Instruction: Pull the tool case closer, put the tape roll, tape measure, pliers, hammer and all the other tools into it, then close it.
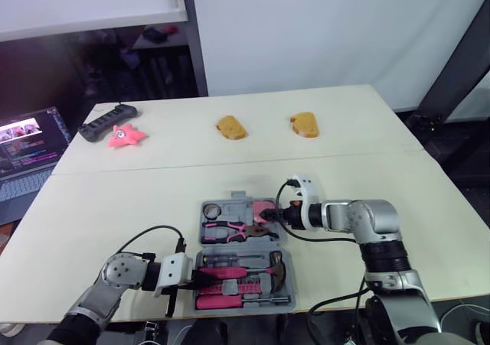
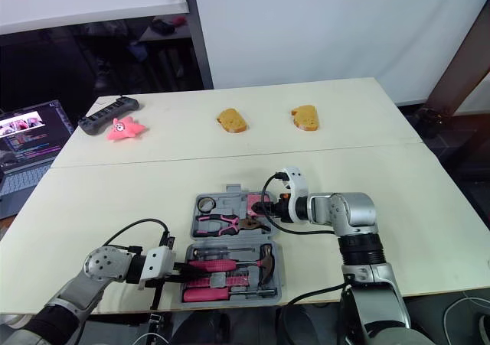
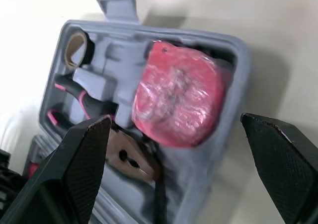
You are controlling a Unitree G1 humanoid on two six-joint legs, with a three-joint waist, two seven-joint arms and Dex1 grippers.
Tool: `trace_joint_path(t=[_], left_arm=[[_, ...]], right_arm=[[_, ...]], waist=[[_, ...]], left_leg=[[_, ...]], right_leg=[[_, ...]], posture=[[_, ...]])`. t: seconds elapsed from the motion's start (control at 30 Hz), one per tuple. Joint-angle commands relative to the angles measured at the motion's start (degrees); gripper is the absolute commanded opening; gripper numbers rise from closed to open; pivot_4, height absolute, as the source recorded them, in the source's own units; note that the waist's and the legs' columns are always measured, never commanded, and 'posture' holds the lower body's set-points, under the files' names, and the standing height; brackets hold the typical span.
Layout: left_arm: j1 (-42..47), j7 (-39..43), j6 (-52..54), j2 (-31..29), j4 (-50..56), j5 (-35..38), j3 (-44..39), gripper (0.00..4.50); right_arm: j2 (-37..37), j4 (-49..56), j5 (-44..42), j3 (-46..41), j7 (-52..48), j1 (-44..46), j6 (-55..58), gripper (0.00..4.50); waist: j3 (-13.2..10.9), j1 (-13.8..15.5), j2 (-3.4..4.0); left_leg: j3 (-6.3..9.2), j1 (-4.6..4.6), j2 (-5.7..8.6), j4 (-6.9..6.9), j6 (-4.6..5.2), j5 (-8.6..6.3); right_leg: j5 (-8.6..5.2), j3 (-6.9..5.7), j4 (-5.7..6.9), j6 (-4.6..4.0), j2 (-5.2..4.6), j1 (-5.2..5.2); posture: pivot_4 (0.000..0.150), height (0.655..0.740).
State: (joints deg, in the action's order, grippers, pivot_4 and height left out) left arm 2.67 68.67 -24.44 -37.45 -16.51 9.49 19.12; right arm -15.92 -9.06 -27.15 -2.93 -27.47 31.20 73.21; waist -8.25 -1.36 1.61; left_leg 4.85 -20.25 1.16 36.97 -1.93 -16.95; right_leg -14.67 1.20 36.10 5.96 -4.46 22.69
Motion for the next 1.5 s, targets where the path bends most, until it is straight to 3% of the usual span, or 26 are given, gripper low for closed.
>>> trace_joint_path(t=[0.03, 0.4, 0.67, 0.8, 1.0, 1.13, 1.23, 1.37, 1.5], left_arm=[[-1.5, -1.8, 4.3, -2.7, -9.2, -7.2, 1.3, 0.0], [-1.1, -1.7, 6.8, -3.8, -5.4, -6.5, 1.5, 0.0], [-0.7, -1.8, 8.9, -4.2, -3.8, -4.8, 0.2, 0.0], [-1.0, -1.8, 13.3, -4.2, 0.6, 0.9, -3.4, 0.0], [-4.6, -0.8, 18.4, -6.2, 7.7, 7.3, -8.0, 0.0], [-8.3, -0.1, 22.5, -8.2, 11.2, 12.9, -13.9, 0.0], [-11.5, 2.4, 28.2, -12.2, 11.2, 19.7, -22.6, 0.0], [-12.1, 4.3, 29.9, -14.9, 7.7, 20.4, -28.1, 0.0], [-11.4, 7.5, 32.0, -16.9, 6.4, 21.2, -31.5, 0.0]], right_arm=[[2.2, -1.2, -1.5, -1.1, -1.0, 2.4, -2.2, 4.43], [4.1, 0.4, -9.3, -8.3, -5.6, 3.2, -1.9, 4.43], [0.2, 6.9, -11.7, -3.5, -10.6, 1.1, -0.6, 4.43], [-0.7, 8.1, -11.9, -2.6, -11.4, 1.0, -0.5, 4.43], [-2.2, 9.6, -12.7, -1.8, -13.0, 0.3, -0.5, 4.43], [-3.7, 12.4, -13.7, -1.4, -13.7, -0.4, 0.1, 4.43], [-7.1, 24.3, -18.4, -1.1, -14.4, -3.8, 4.4, 4.43], [-10.1, 40.8, -27.1, -2.6, -13.4, -8.1, 10.1, 4.43], [-17.4, 55.2, -44.7, -10.4, -12.2, -13.1, 12.9, 4.43]], waist=[[0.0, -0.1, 0.01], [0.0, -1.2, 0.1], [0.0, -1.2, 0.08], [-0.2, -1.2, -0.14], [-0.9, -1.4, -1.04], [-1.0, -1.4, -1.05], [-1.2, -1.2, -1.08], [-1.6, -1.0, -1.2], [-1.8, -1.0, -1.3]], left_leg=[[0.0, 0.0, 0.0, 0.0, 0.0, 0.0], [0.1, -0.01, 0.0, -0.02, 0.01, 0.01], [0.14, -0.04, -0.02, -0.03, 0.01, 0.01], [0.14, -0.05, -0.02, -0.03, 0.01, 0.01], [0.22, -0.31, -0.18, -0.07, 0.01, 0.01], [0.21, -0.66, -0.57, -0.1, 0.0, 0.0], [0.18, -1.27, -0.77, -0.08, 0.0, 0.0], [0.17, -1.54, -0.84, -0.08, 0.0, 0.0], [0.13, -1.67, -0.85, -0.05, 0.0, -0.01]], right_leg=[[0.0, 0.0, 0.0, 0.01, 0.0, 0.0], [0.01, 0.0, 0.02, 0.03, 0.05, 0.02], [-0.07, 0.01, 0.03, -0.06, 0.09, 0.08], [-0.08, 0.01, 0.03, -0.04, 0.08, 0.11], [0.01, 0.12, 0.1, -0.05, 0.29, 0.49], [0.01, 0.14, 0.09, -0.18, 0.54, 0.86], [0.1, 0.16, 0.11, -0.35, 0.79, 1.52], [0.1, 0.01, 0.14, -0.46, 0.85, 1.75], [0.1, 0.03, 0.0, -0.45, 0.76, 1.79]], posture=[[0.15, 0.74], [0.15, 0.74], [0.15, 0.74], [0.15, 0.74], [0.15, 0.74], [0.15, 0.74], [0.15, 0.74], [0.15, 0.74], [0.15, 0.74]])
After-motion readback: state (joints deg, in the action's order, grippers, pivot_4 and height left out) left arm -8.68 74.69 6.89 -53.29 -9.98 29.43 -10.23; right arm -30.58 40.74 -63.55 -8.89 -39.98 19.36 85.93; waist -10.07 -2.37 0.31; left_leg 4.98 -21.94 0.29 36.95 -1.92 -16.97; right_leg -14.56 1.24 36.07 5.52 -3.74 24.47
